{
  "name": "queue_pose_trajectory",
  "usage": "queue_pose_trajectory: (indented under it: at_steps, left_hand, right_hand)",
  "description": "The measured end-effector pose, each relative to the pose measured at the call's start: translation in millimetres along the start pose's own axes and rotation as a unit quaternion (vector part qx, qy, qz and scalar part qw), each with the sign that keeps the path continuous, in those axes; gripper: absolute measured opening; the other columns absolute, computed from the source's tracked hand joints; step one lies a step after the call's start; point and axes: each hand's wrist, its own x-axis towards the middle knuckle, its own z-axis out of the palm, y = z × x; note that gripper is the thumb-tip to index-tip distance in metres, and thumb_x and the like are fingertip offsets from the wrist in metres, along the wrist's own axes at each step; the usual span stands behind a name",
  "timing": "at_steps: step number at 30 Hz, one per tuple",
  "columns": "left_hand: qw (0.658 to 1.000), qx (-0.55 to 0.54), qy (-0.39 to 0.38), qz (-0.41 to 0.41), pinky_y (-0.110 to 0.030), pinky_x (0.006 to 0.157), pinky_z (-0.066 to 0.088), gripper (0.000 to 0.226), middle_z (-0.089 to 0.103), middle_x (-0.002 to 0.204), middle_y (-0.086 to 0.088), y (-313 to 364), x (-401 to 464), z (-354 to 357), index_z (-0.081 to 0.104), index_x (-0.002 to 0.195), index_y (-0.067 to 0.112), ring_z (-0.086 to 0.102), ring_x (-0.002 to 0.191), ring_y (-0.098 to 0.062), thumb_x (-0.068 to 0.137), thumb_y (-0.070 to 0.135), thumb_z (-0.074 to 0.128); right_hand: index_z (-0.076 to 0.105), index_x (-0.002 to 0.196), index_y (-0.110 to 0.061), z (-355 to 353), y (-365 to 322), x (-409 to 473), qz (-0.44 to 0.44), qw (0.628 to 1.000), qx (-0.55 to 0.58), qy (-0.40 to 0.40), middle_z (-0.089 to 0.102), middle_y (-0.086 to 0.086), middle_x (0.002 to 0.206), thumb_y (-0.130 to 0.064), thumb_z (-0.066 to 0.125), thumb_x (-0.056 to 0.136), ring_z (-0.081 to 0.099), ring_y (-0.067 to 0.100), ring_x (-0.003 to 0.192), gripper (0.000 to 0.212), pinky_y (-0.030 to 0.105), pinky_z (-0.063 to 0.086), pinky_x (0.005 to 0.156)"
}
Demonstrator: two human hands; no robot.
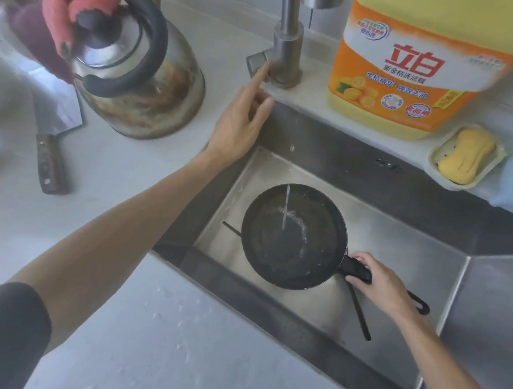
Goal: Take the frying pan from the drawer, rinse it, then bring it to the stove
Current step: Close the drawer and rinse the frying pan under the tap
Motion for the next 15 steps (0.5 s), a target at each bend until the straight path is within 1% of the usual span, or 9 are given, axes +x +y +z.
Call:
queue_pose_trajectory:
  at_steps: [2,3,4,6,8,9,10,12,15]
  left_hand:
    - [0.999,0.017,-0.017,-0.042,-0.024,0.081,0.047,0.044,0.058,0.103,0.008,-23.9,-29.3,-1.6,0.036,0.138,0.037,0.057,0.086,-0.008,0.096,0.033,0.044]
    - [0.995,0.058,-0.052,-0.055,-0.028,0.084,0.049,0.038,0.061,0.105,0.006,-39.0,-44.4,0.9,0.045,0.133,0.033,0.06,0.089,-0.011,0.095,0.032,0.047]
    - [0.985,0.103,-0.121,-0.064,-0.032,0.089,0.049,0.032,0.063,0.108,0.003,-55.0,-57.9,5.5,0.054,0.126,0.029,0.061,0.095,-0.015,0.095,0.031,0.049]
    - [0.932,0.159,-0.311,-0.101,-0.032,0.101,0.041,0.029,0.061,0.122,-0.004,-78.3,-75.9,19.4,0.059,0.122,0.025,0.057,0.113,-0.022,0.093,0.028,0.054]
    - [0.864,0.192,-0.442,-0.147,-0.029,0.105,0.034,0.039,0.053,0.137,-0.004,-88.9,-83.3,33.6,0.052,0.131,0.025,0.048,0.127,-0.024,0.092,0.027,0.056]
    - [0.846,0.198,-0.468,-0.164,-0.029,0.103,0.036,0.043,0.051,0.138,-0.005,-90.8,-85.5,39.8,0.049,0.135,0.026,0.048,0.126,-0.024,0.092,0.027,0.057]
    - [0.841,0.192,-0.473,-0.178,-0.028,0.098,0.041,0.045,0.052,0.137,-0.006,-92.6,-88.0,44.9,0.049,0.135,0.026,0.051,0.122,-0.025,0.092,0.024,0.058]
    - [0.852,0.166,-0.451,-0.205,-0.029,0.086,0.052,0.043,0.057,0.131,-0.01,-98.4,-94.6,52.8,0.054,0.131,0.022,0.059,0.109,-0.029,0.089,0.014,0.06]
    - [0.863,0.182,-0.423,-0.206,-0.034,0.088,0.053,0.05,0.064,0.118,-0.016,-100.6,-97.3,59.9,0.055,0.129,0.02,0.063,0.102,-0.031,0.083,0.002,0.061]
  right_hand:
    - [0.047,0.118,-0.035,0.9,-4.8,1.4,-0.003,1.0,-0.006,-0.01,0.064,-0.014,0.112,-0.034,0.068,0.08,0.061,0.017,0.1,0.043,0.033,0.045,0.077]
    - [0.046,0.118,-0.036,2.0,-5.9,2.7,-0.004,1.0,-0.01,-0.01,0.064,-0.015,0.112,-0.037,0.066,0.081,0.061,0.016,0.098,0.042,0.033,0.045,0.075]
    - [0.045,0.118,-0.036,3.0,-6.0,4.1,-0.004,1.0,-0.015,-0.009,0.064,-0.015,0.113,-0.039,0.064,0.082,0.061,0.017,0.097,0.041,0.032,0.044,0.073]
    - [0.045,0.118,-0.036,3.8,-4.7,7.2,0.005,1.0,-0.024,-0.011,0.064,-0.017,0.114,-0.042,0.062,0.083,0.06,0.018,0.098,0.039,0.032,0.041,0.073]
    - [0.048,0.117,-0.037,3.2,-3.4,9.7,0.02,1.0,-0.008,-0.014,0.064,-0.015,0.112,-0.043,0.063,0.082,0.06,0.019,0.101,0.039,0.034,0.043,0.077]
    - [0.05,0.116,-0.036,2.8,-2.9,10.5,0.028,0.999,0.006,-0.014,0.065,-0.013,0.111,-0.042,0.065,0.08,0.06,0.019,0.102,0.039,0.034,0.043,0.079]
    - [0.051,0.115,-0.036,2.2,-2.7,11.0,0.033,0.999,0.017,-0.013,0.065,-0.013,0.112,-0.041,0.067,0.079,0.059,0.019,0.103,0.039,0.034,0.043,0.08]
    - [0.054,0.115,-0.034,1.2,-2.5,11.9,0.036,0.999,0.03,-0.017,0.064,-0.011,0.115,-0.039,0.069,0.078,0.058,0.018,0.107,0.041,0.031,0.04,0.08]
    - [0.054,0.117,-0.029,-0.8,-1.7,15.2,0.029,0.998,0.041,-0.04,0.064,-0.007,0.116,-0.032,0.072,0.077,0.058,0.018,0.107,0.044,0.027,0.035,0.078]
